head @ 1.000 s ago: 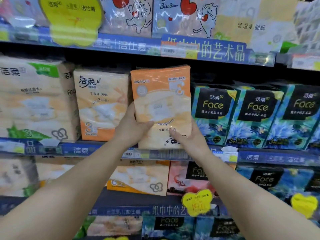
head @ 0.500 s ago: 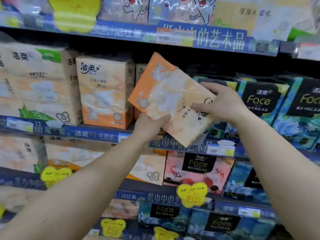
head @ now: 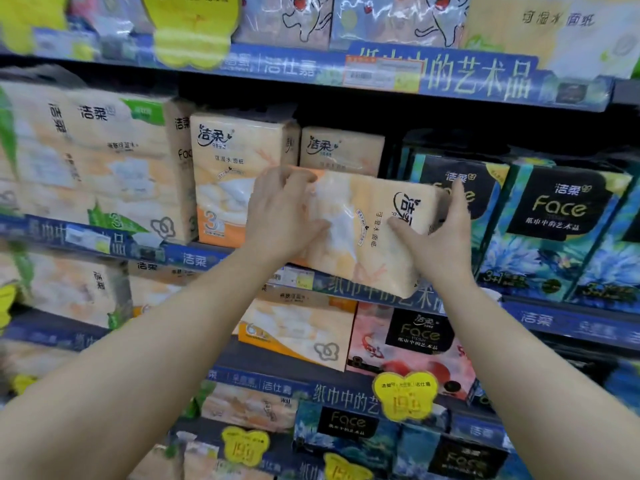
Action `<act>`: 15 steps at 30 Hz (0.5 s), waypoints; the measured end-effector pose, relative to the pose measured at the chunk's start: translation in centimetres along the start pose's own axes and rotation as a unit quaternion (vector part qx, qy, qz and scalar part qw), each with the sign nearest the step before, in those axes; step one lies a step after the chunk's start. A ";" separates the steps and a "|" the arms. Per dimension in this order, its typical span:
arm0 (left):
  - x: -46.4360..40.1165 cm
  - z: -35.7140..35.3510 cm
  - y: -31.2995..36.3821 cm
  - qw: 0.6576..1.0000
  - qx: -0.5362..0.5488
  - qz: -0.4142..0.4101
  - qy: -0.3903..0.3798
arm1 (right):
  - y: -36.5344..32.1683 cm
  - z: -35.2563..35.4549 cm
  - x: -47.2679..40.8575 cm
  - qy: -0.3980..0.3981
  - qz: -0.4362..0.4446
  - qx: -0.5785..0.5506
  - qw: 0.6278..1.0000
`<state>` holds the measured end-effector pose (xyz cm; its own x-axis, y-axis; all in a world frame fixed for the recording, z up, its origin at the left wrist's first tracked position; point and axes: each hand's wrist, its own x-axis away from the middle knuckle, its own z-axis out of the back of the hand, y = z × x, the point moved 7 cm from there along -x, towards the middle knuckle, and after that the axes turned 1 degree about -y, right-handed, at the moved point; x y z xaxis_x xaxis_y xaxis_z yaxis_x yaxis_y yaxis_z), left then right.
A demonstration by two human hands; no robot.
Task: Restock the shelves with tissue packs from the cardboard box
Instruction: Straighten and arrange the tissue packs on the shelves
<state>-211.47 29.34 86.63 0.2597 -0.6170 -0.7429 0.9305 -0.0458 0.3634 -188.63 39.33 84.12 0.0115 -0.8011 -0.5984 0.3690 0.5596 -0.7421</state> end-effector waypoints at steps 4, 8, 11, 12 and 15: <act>-3.1 -1.4 1.7 0.990 -0.095 -0.074 -0.078 | 3.0 -0.1 3.0 0.029 -0.117 -0.019 0.993; -4.1 -3.9 2.0 0.974 -0.115 -0.093 -0.170 | 5.6 -0.6 7.5 0.077 -0.207 -0.085 0.972; -3.9 -4.2 2.0 0.979 -0.092 -0.110 -0.145 | 6.8 -2.7 10.0 0.034 -0.265 -0.177 0.947; -3.9 -4.2 2.1 0.981 -0.082 -0.112 -0.136 | 6.6 -3.6 10.3 0.008 -0.269 -0.211 0.940; -3.8 -3.8 2.2 0.985 -0.063 -0.114 -0.117 | 4.4 -4.0 9.5 -0.003 -0.214 -0.253 0.943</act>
<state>-209.40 34.58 88.11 -0.0115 -0.7668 -0.6418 0.9863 -0.1143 0.1189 -190.65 35.04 74.01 -0.0319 -0.9771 -0.2104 -0.1503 0.2128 -0.9655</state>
